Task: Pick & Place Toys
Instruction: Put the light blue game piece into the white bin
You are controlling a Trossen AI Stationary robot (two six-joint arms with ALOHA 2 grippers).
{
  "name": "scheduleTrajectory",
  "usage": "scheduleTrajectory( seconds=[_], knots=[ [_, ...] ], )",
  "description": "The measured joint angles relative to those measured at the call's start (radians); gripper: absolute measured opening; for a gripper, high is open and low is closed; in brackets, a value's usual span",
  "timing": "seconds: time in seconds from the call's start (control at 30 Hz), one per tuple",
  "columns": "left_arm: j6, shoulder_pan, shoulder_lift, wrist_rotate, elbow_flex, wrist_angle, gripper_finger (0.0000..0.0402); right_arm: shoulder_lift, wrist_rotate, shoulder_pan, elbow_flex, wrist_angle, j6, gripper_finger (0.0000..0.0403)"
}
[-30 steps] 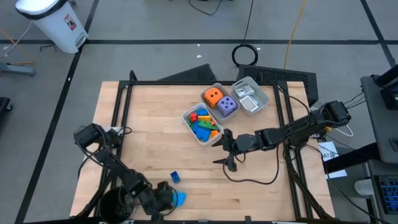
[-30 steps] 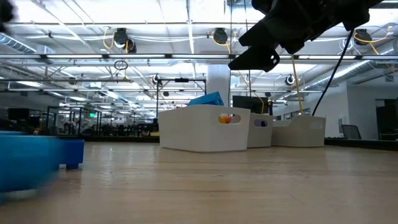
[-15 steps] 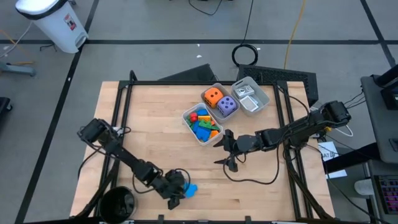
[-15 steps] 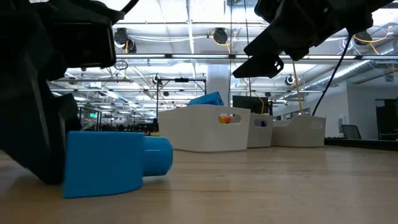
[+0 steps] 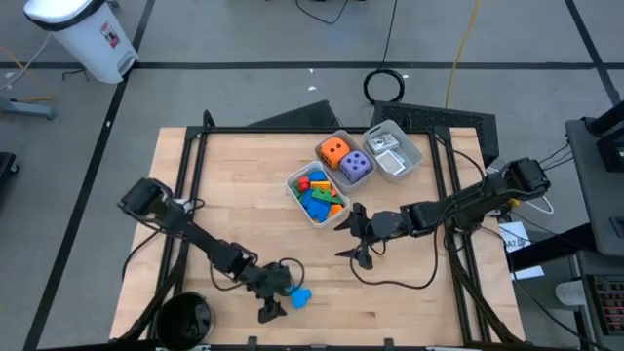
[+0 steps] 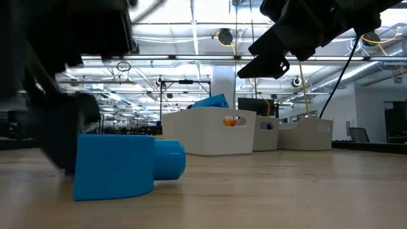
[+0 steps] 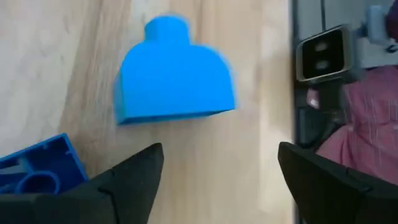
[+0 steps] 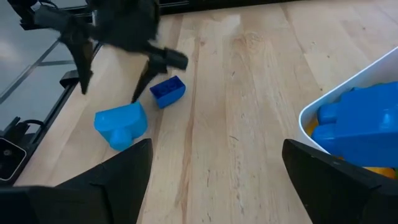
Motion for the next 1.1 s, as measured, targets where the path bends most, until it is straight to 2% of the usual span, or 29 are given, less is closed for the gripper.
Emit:
scheduleTrajectory(
  seconds=[0.13, 0.23, 0.3, 0.53, 0.7, 1.0, 1.1],
  knots=[
    [0.036, -0.019, -0.06, -0.163, 0.062, -0.181, 0.032, 0.0, 0.0, 0.0, 0.0, 0.008, 0.0, 0.0329],
    [0.096, -0.035, -0.062, -0.323, 0.135, -0.296, 0.0311, 0.0, 0.0, 0.0, 0.0, 0.016, -0.001, 0.0329],
    [0.145, -0.048, -0.049, -0.394, 0.167, -0.322, 0.0307, 0.0, -0.001, 0.0, 0.0, 0.024, -0.004, 0.0329],
    [0.293, -0.069, 0.045, -0.422, 0.23, -0.294, 0.0308, 0.0, 0.0, 0.0, 0.0, 0.025, -0.007, 0.0329],
    [0.29, -0.055, 0.083, -0.414, 0.23, -0.312, 0.0308, 0.0, 0.0, 0.0, 0.0, 0.027, -0.007, 0.0329],
    [0.262, -0.049, 0.103, -0.339, 0.232, -0.275, 0.0308, 0.0, -0.001, 0.0, 0.0, 0.028, -0.007, 0.0329],
    [0.294, -0.048, 0.106, -0.331, 0.232, -0.27, 0.0308, 0.0, -0.001, 0.0, 0.0, 0.027, -0.007, 0.0329]
  ],
)
